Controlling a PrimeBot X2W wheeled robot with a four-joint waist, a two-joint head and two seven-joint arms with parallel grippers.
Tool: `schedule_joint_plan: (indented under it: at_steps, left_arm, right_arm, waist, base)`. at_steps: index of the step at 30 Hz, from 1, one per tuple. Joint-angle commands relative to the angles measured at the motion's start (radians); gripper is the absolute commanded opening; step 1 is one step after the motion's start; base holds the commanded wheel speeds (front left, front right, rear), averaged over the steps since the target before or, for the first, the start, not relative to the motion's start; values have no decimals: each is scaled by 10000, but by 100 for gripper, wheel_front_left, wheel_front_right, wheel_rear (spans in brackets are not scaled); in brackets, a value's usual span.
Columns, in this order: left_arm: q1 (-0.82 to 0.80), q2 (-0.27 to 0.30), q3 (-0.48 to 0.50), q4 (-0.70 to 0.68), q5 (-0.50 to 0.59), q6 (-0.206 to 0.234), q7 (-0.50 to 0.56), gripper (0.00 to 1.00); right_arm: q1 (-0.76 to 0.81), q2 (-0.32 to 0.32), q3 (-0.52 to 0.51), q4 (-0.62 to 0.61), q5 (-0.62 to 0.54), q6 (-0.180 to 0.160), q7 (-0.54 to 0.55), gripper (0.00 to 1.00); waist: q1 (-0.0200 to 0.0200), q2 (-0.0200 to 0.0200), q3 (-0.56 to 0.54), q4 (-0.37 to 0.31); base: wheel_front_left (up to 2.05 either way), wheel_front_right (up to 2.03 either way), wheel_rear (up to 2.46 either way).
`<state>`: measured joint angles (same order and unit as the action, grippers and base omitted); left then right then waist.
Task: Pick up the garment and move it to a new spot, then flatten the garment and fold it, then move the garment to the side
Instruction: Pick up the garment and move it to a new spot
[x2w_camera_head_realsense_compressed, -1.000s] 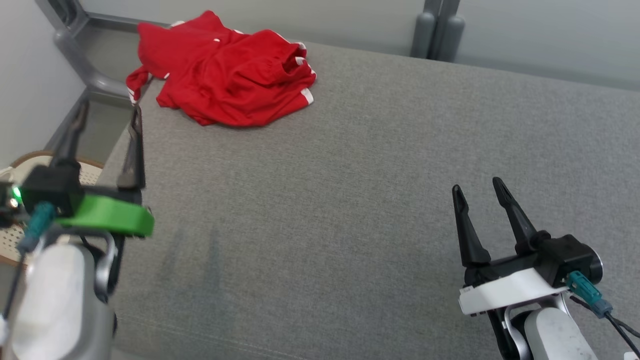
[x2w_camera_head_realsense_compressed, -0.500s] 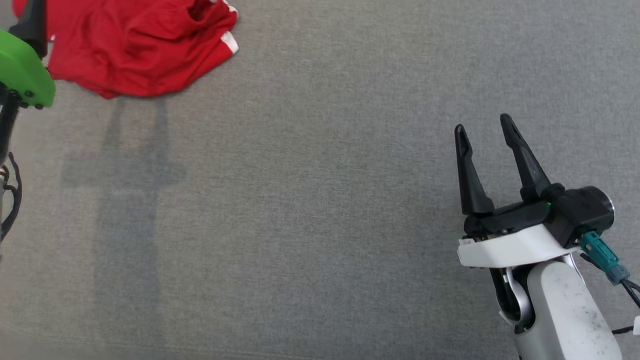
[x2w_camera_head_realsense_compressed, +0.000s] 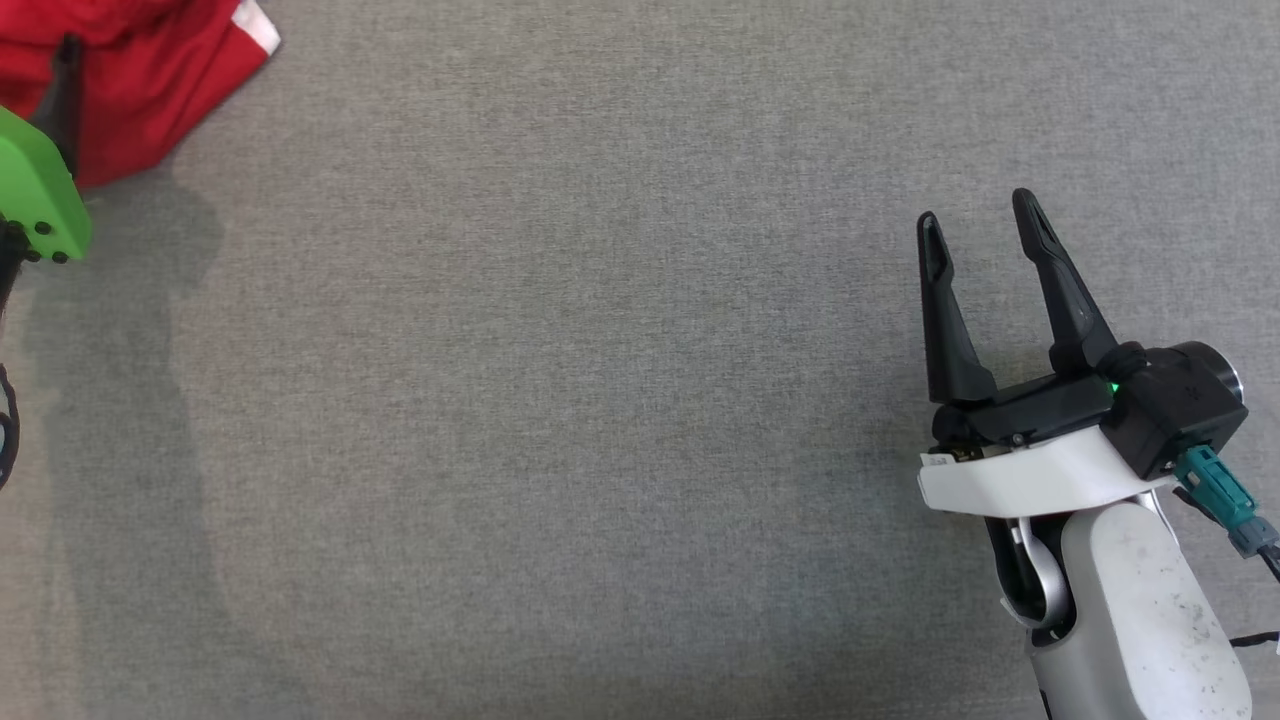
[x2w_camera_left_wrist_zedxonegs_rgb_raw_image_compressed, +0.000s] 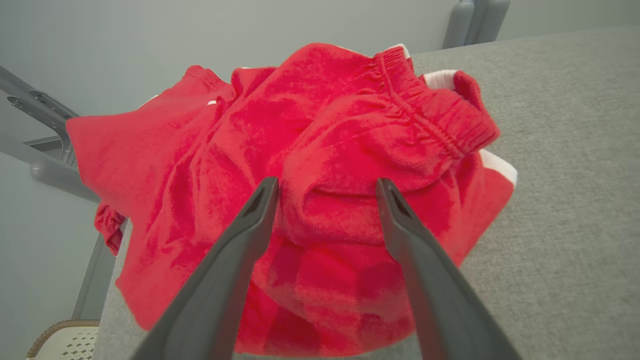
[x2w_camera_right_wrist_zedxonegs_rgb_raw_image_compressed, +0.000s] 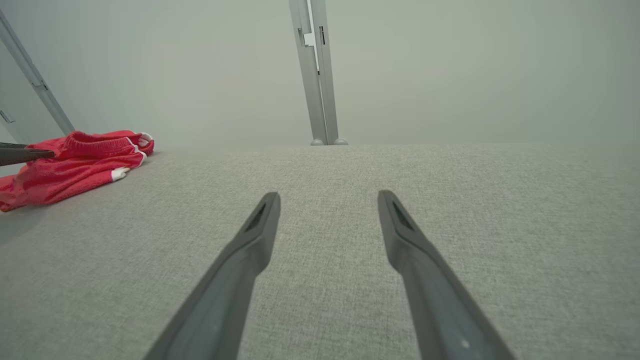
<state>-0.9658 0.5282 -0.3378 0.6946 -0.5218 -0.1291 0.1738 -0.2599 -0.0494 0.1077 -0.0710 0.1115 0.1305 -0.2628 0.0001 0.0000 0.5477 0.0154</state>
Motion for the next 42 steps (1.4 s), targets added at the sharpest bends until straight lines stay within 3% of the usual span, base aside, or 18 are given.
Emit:
schedule_joint_plan:
  at_steps: [1, 8, 9, 10, 12, 13, 28, 42]
  left_arm:
    - [-172, 110, -38, 182, -156, -7, -9, 100]
    - [-330, 79, -181, 1171, -307, -3, -43, 100]
    - [-333, 67, -173, 1291, -330, -3, -88, 94]
    - [-347, 48, -168, 1436, -357, -3, -115, 77]
    - [-395, 29, -173, 1663, -349, 33, -231, 19]
    - [-428, 26, -197, 1752, -301, 50, -357, 0]
    - [-1076, 436, -530, 1725, 41, 17, -1718, 0]
    - [-1058, 785, -1523, -120, -159, -7, -1776, 0]
  right_arm:
    - [8, -19, -2, -55, -67, 4, -32, 100]
    - [125, -19, 91, -77, -59, 4, -32, 100]
    - [127, -19, 102, -83, -57, 4, -32, 100]
    - [125, -19, 112, -87, -47, 4, -32, 100]
    - [131, -19, 113, -91, -27, 4, -32, 100]
    - [139, -19, 117, -88, -14, 4, -32, 100]
    - [282, -21, 30, 155, 325, 4, -32, 100]
    - [682, -21, -137, 479, 623, 5, -32, 100]
  waist:
    - [-1, 0, 260, -308]
    - [-1, 0, 203, -535]
    - [-1, 0, 195, -559]
    - [-1, 0, 180, -584]
    - [-1, 0, 153, -609]
    - [-1, 0, 131, -616]
    - [-1, 0, -863, -455]
    - [-1, 0, -2489, -463]
  base:
    - [0, 0, 0]
    - [0, 0, 0]
    - [0, 0, 0]
    - [0, 0, 0]
    - [0, 0, 0]
    - [0, 0, 0]
    - [0, 0, 0]
    - [0, 0, 0]
